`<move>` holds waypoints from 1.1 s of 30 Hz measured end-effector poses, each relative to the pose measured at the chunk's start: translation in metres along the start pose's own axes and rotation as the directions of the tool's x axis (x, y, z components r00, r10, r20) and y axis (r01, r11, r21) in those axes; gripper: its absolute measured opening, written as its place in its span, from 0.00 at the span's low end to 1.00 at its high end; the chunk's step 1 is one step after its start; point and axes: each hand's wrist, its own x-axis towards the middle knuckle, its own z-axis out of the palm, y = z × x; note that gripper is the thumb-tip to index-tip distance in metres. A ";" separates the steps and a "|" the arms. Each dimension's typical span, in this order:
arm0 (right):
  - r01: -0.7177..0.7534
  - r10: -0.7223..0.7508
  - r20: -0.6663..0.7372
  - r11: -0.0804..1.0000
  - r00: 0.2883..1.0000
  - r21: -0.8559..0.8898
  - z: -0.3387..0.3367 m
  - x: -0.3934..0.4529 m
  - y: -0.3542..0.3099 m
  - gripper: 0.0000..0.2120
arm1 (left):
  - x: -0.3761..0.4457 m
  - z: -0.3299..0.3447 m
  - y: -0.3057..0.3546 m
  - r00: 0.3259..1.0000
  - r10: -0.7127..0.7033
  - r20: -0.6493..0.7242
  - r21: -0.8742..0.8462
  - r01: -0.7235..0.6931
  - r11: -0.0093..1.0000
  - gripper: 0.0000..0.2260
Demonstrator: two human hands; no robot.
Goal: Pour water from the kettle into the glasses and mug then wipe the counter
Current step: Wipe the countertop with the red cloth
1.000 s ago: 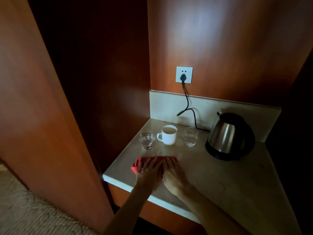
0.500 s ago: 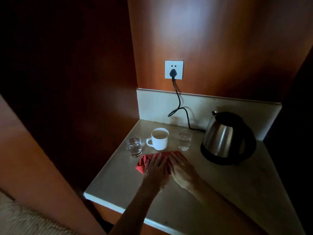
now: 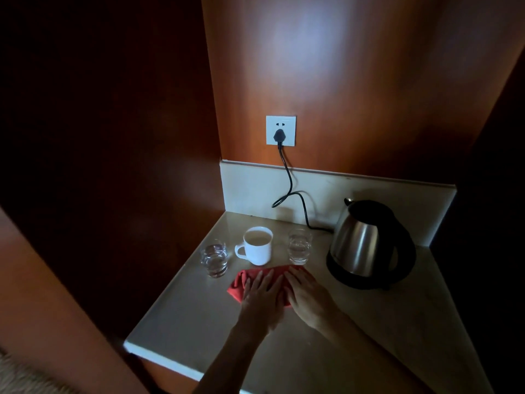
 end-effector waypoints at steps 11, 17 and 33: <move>-0.135 0.135 -0.003 0.990 0.991 -0.035 -0.016 -0.018 0.019 0.21 | 0.002 0.005 0.022 0.981 0.099 -0.170 -0.093 -0.116 0.989 0.15; -0.153 0.163 0.144 0.985 0.976 -0.080 -0.015 -0.017 0.025 0.22 | 0.005 0.000 0.001 0.975 0.186 -0.121 -0.018 -0.190 0.982 0.21; -0.195 0.269 0.352 0.953 0.896 -0.232 -0.062 -0.083 -0.049 0.28 | -0.066 -0.018 0.012 0.935 0.354 0.015 -0.048 -0.353 0.934 0.20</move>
